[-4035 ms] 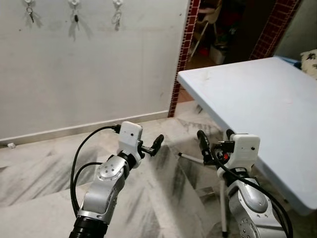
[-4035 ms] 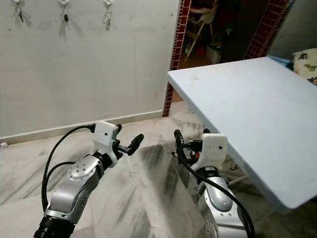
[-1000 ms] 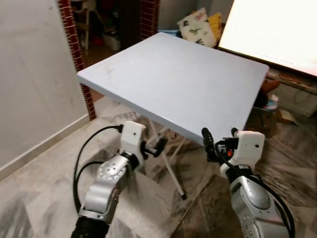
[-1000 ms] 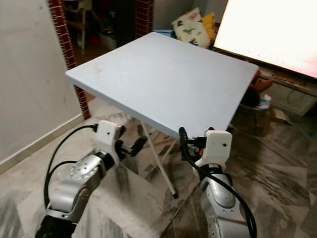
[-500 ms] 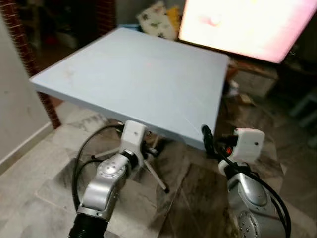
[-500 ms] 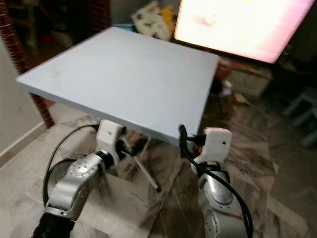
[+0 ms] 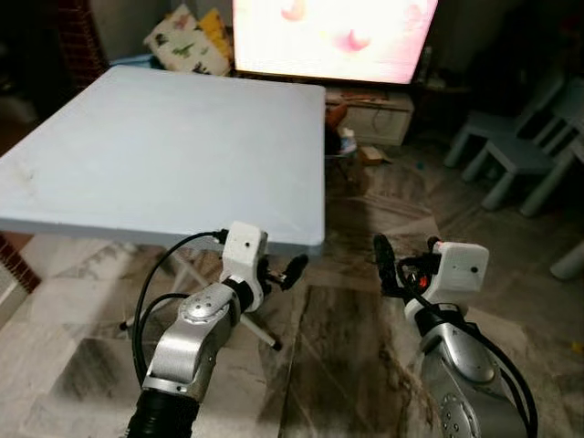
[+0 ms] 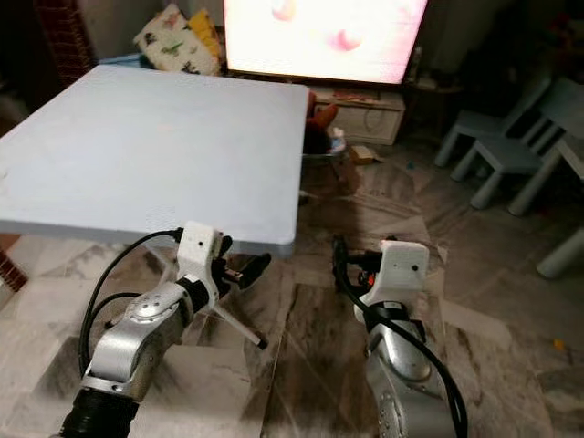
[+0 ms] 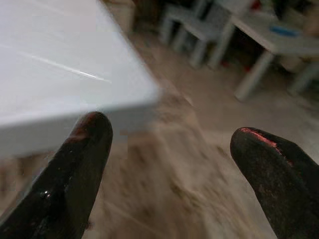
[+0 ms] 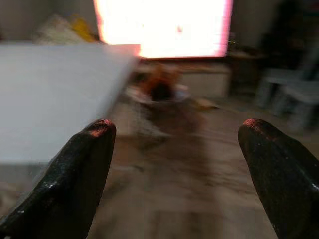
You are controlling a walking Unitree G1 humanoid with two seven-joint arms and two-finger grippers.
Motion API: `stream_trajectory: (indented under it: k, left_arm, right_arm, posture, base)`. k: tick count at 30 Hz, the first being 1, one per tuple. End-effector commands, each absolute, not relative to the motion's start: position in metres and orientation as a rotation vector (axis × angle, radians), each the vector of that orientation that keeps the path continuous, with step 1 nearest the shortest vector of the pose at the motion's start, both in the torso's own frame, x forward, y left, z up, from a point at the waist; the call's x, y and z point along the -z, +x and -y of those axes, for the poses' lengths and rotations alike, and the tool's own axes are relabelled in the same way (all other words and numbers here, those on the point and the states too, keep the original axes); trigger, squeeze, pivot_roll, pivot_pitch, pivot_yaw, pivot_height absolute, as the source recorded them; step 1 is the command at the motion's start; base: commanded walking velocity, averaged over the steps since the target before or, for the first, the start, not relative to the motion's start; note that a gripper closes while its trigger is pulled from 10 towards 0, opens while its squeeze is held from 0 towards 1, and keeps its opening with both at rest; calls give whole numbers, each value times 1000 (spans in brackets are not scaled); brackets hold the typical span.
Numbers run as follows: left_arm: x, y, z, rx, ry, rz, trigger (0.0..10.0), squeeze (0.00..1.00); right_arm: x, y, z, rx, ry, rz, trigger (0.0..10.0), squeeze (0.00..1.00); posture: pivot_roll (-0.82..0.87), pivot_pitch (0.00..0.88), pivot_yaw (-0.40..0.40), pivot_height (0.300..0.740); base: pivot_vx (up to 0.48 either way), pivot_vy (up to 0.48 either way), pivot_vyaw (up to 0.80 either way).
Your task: Hang keys on a hook
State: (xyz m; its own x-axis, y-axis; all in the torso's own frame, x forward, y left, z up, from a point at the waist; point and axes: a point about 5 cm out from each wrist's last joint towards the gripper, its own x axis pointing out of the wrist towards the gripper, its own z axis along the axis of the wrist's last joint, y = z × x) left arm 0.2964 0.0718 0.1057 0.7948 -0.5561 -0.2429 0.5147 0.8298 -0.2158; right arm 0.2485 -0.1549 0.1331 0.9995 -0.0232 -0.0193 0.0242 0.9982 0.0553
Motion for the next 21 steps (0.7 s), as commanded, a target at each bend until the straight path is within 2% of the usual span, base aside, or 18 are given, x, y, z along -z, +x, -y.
stream_trajectory:
  k: [1,12,21]
  left_arm:
    - [-108,298,-69,592,-136,-303,10000,0]
    - [-102,299,-68,609,-88,-319,10000,0]
    - [-102,301,-70,650,-44,-337,10000,0]
  right_arm:
    - [-136,251,157,46,37,-4,10000,0]
    - [-133,256,163,116,89,8,10000,0]
    - [-124,255,163,152,106,0,10000,0]
  posture:
    - [59,19,-17,740]
    - [40,15,-4,740]
    - [53,15,39,740]
  base:
    - [0,0,0]
    - [0,0,0]
    - [0,0,-800]
